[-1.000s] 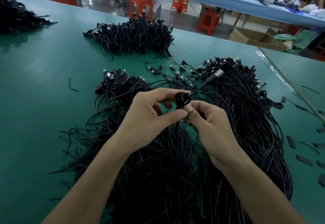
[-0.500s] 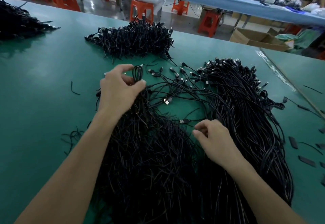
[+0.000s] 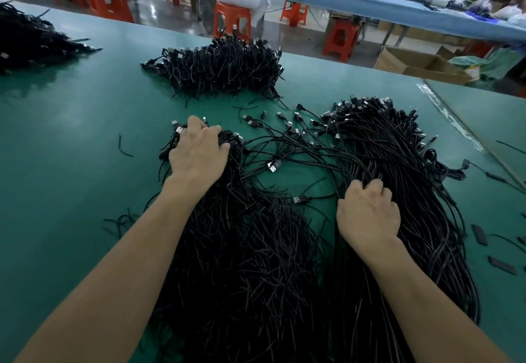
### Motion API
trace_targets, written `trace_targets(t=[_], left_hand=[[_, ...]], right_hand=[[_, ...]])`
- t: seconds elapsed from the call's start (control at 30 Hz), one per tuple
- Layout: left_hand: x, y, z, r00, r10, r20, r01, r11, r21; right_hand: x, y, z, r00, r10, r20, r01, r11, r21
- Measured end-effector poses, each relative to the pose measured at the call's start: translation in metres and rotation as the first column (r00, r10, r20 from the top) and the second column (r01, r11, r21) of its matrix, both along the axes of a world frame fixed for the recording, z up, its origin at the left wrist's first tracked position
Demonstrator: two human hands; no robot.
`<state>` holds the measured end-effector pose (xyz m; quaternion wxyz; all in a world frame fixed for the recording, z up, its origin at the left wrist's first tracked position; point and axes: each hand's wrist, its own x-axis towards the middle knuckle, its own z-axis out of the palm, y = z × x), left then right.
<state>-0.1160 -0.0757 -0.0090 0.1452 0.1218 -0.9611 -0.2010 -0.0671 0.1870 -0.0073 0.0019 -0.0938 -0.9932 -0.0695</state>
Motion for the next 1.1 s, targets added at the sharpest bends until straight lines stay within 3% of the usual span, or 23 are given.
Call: trace_targets(t=[0.27, 0.37, 0.43, 0.5, 0.57, 0.63, 0.7, 0.77, 0.83, 0.9, 0.93, 0.97, 1.0, 1.03, 1.07, 1.1], left_hand=[[0.016, 0.013, 0.015, 0.951, -0.151, -0.271, 0.172, 0.984, 0.053], [0.020, 0.025, 0.014, 0.916, -0.311, -0.254, 0.336, 0.940, 0.061], [0.021, 0.036, 0.011, 0.885, -0.437, -0.162, 0.454, 0.886, 0.093], [0.020, 0.048, 0.008, 0.843, -0.535, -0.055, 0.538, 0.836, 0.112], [0.019, 0.060, 0.006, 0.792, -0.610, 0.007, 0.606, 0.788, 0.114], [0.016, 0.066, 0.003, 0.740, -0.672, -0.029, 0.671, 0.736, 0.082], [0.012, 0.066, -0.003, 0.704, -0.707, -0.058, 0.709, 0.699, 0.089], [0.008, 0.066, -0.007, 0.750, -0.656, -0.078, 0.657, 0.727, 0.201], [0.005, 0.066, -0.007, 0.884, -0.434, -0.174, 0.457, 0.722, 0.519], [0.006, 0.061, 0.000, 0.961, -0.122, -0.249, 0.273, 0.563, 0.780], [0.007, 0.055, 0.005, 0.953, 0.003, -0.302, 0.255, 0.527, 0.811], [0.006, 0.048, 0.011, 0.924, 0.096, -0.371, 0.267, 0.532, 0.803], [0.007, 0.040, 0.018, 0.881, 0.159, -0.446, 0.288, 0.568, 0.771], [0.008, 0.033, 0.026, 0.833, 0.180, -0.523, 0.305, 0.639, 0.706], [0.010, 0.028, 0.035, 0.791, 0.148, -0.593, 0.317, 0.731, 0.605], [0.012, 0.024, 0.042, 0.772, 0.068, -0.633, 0.320, 0.818, 0.478]], right_hand=[[-0.002, 0.014, 0.006, 0.991, -0.122, 0.062, 0.127, 0.989, -0.074], [-0.002, 0.014, 0.013, 0.998, 0.015, -0.057, -0.022, 0.993, -0.118], [-0.001, 0.006, 0.022, 0.973, 0.174, -0.150, -0.212, 0.933, -0.290], [0.003, -0.008, 0.034, 0.946, 0.253, -0.201, -0.323, 0.722, -0.612], [0.011, -0.025, 0.049, 0.932, 0.333, -0.145, -0.263, 0.344, -0.901], [0.022, -0.036, 0.058, 0.889, 0.437, -0.135, -0.181, 0.065, -0.981], [0.030, -0.040, 0.065, 0.850, 0.497, -0.177, -0.144, -0.105, -0.984], [0.036, -0.037, 0.071, 0.803, 0.536, -0.261, -0.173, -0.209, -0.962], [0.039, -0.029, 0.075, 0.783, 0.532, -0.322, -0.163, -0.324, -0.932], [0.036, -0.018, 0.077, 0.833, 0.453, -0.316, -0.114, -0.419, -0.901], [0.033, -0.012, 0.076, 0.873, 0.394, -0.288, -0.108, -0.421, -0.901], [0.029, -0.006, 0.074, 0.908, 0.332, -0.257, -0.129, -0.364, -0.923], [0.025, 0.000, 0.072, 0.931, 0.279, -0.235, -0.179, -0.214, -0.960], [0.021, 0.005, 0.068, 0.942, 0.257, -0.218, -0.235, 0.039, -0.971], [0.018, 0.010, 0.064, 0.945, 0.270, -0.184, -0.271, 0.336, -0.902], [0.016, 0.011, 0.060, 0.946, 0.301, -0.120, -0.277, 0.560, -0.780]])
